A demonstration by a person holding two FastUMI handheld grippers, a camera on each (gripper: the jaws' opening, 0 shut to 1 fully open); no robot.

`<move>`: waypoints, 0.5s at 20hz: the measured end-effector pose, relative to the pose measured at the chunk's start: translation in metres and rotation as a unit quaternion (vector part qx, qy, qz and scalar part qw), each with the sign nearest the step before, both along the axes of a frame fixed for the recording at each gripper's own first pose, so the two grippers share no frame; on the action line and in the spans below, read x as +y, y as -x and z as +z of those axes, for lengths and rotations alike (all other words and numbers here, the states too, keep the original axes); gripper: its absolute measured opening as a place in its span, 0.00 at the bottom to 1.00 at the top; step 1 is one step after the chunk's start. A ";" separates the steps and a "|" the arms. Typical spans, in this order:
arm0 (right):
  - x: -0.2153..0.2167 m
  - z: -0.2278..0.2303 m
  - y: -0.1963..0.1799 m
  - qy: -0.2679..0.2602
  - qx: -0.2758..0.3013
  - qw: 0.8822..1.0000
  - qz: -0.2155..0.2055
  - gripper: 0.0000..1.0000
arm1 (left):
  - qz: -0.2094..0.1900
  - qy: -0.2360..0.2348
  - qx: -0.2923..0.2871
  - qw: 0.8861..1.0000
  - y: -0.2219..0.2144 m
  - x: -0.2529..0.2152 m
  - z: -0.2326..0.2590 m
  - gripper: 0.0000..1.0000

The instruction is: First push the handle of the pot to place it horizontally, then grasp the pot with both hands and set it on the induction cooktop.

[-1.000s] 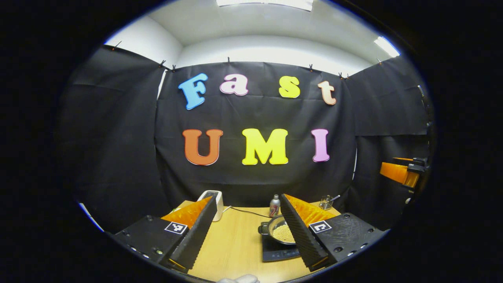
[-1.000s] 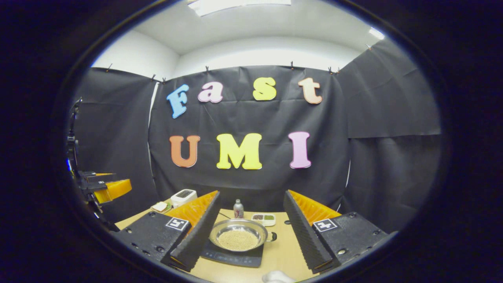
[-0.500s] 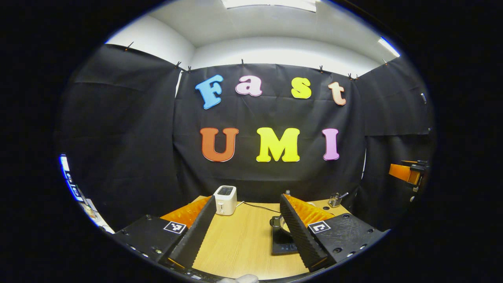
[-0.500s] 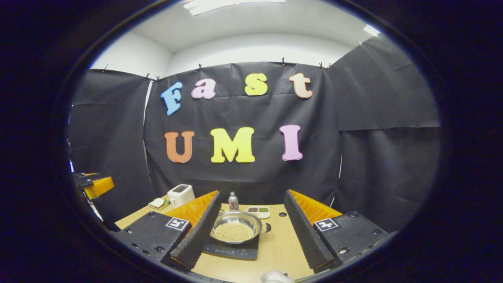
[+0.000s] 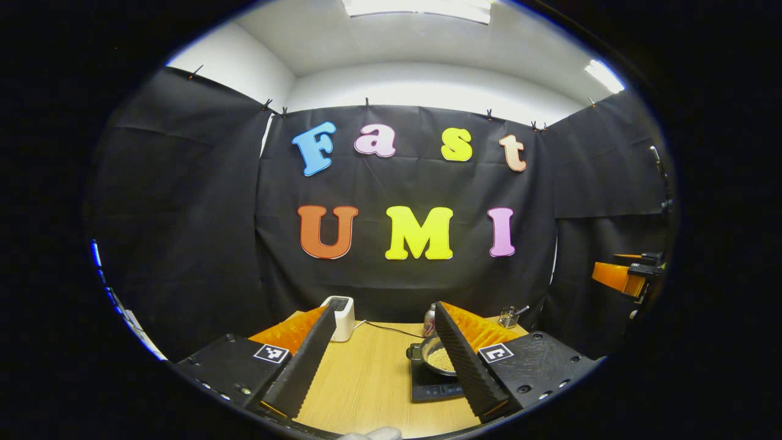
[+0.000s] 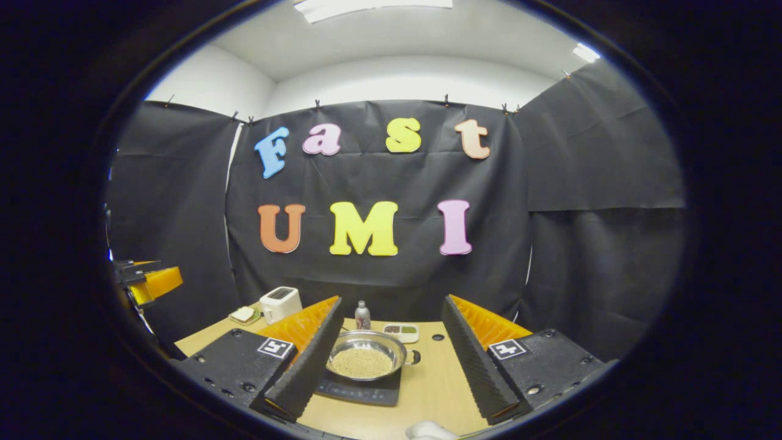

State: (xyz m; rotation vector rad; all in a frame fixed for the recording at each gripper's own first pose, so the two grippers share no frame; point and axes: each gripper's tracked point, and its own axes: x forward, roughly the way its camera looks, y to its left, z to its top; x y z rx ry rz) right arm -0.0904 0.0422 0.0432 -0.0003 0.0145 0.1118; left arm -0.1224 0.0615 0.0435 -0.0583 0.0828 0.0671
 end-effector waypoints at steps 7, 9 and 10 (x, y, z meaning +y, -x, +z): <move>-0.005 0.006 0.008 -0.001 -0.017 1.000 -0.009 1.00 | 0.006 0.000 -0.019 1.000 0.006 0.006 0.011 0.96; -0.003 0.005 0.011 -0.002 -0.017 1.000 -0.006 1.00 | 0.004 -0.001 -0.016 1.000 0.009 0.005 0.010 0.96; -0.003 0.004 0.012 -0.003 -0.017 1.000 -0.005 1.00 | 0.004 -0.003 -0.015 1.000 0.011 0.005 0.008 0.96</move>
